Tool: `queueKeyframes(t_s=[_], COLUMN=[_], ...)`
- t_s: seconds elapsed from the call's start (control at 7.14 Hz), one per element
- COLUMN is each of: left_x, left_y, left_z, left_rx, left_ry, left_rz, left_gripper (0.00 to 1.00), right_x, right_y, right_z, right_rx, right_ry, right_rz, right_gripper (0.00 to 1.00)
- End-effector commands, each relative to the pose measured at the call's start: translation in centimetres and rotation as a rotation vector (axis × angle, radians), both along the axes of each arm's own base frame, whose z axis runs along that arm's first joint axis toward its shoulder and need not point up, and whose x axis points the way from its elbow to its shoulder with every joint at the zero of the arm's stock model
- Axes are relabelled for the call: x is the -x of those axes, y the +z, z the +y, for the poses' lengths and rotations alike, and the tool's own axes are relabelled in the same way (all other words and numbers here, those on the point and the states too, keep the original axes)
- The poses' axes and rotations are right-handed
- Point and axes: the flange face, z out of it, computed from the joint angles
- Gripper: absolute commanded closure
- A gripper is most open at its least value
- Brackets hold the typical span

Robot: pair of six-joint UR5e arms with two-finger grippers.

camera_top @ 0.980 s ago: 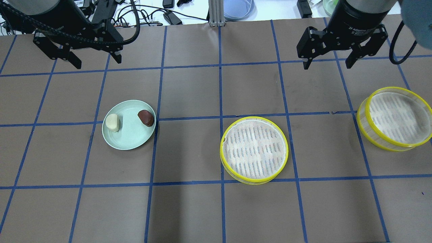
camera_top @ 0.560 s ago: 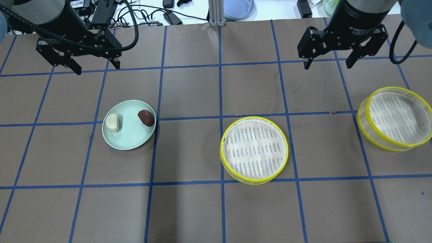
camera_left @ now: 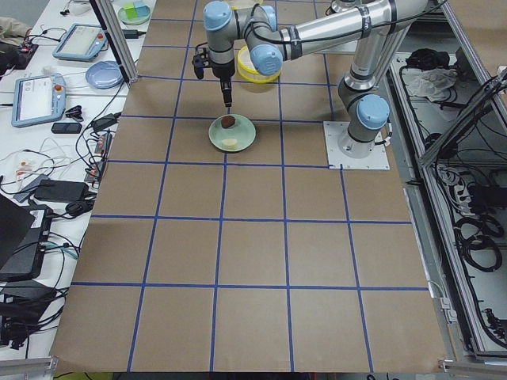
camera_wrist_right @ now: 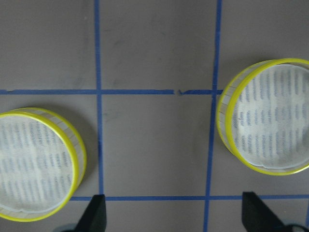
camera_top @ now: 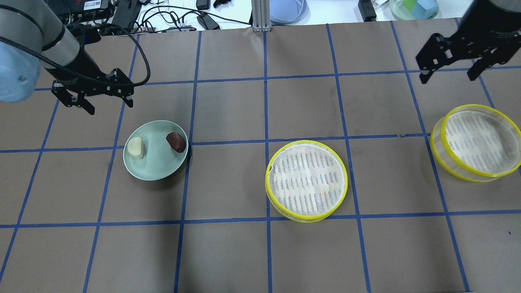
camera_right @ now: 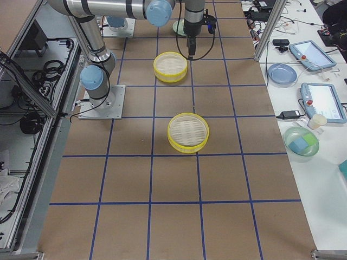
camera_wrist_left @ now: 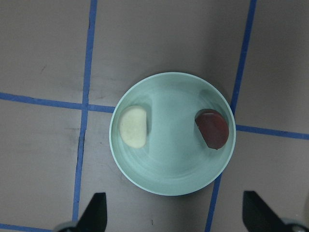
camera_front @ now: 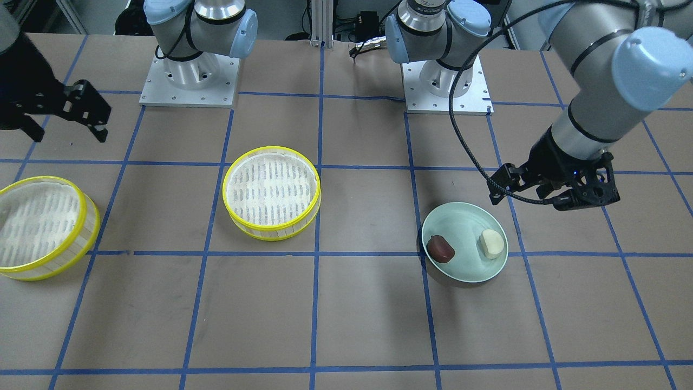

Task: Stack buns with steamer

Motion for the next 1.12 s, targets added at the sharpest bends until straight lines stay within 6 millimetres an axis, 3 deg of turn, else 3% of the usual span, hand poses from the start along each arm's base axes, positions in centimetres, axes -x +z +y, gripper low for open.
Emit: queueKeyframes(t_s=[0.0,0.28,0.42,0.7,0.98], left_x=[-1.3,-3.1,-3.4,-3.3,-3.3], left_y=[-6.8,-11.2,-13.0,-16.3,-18.3], left_z=[-2.0,-3.4,-3.9,-3.7,-3.5], left_rx=[-0.038,-0.076,-0.092,-0.139,-0.176], left_ry=[0.013,0.039,0.041,0.053,0.054], left_rz=[0.002,0.01,0.014,0.026,0.034], left_gripper=[0.0,0.01,0.01,0.02,0.02], right_x=[12.7,22.3,24.8,27.5,29.3], right_y=[-5.0,-11.2,-13.6,-17.6,-22.9], right_z=[-1.1,-1.9,-2.3,-3.9,-4.9], right_rx=[-0.082,-0.12,-0.128,-0.105,-0.134], right_ry=[-0.065,-0.067,-0.037,-0.028,-0.02], right_rz=[0.106,0.067,0.056,0.074,0.051], right_gripper=[0.0,0.0,0.0,0.0,0.0])
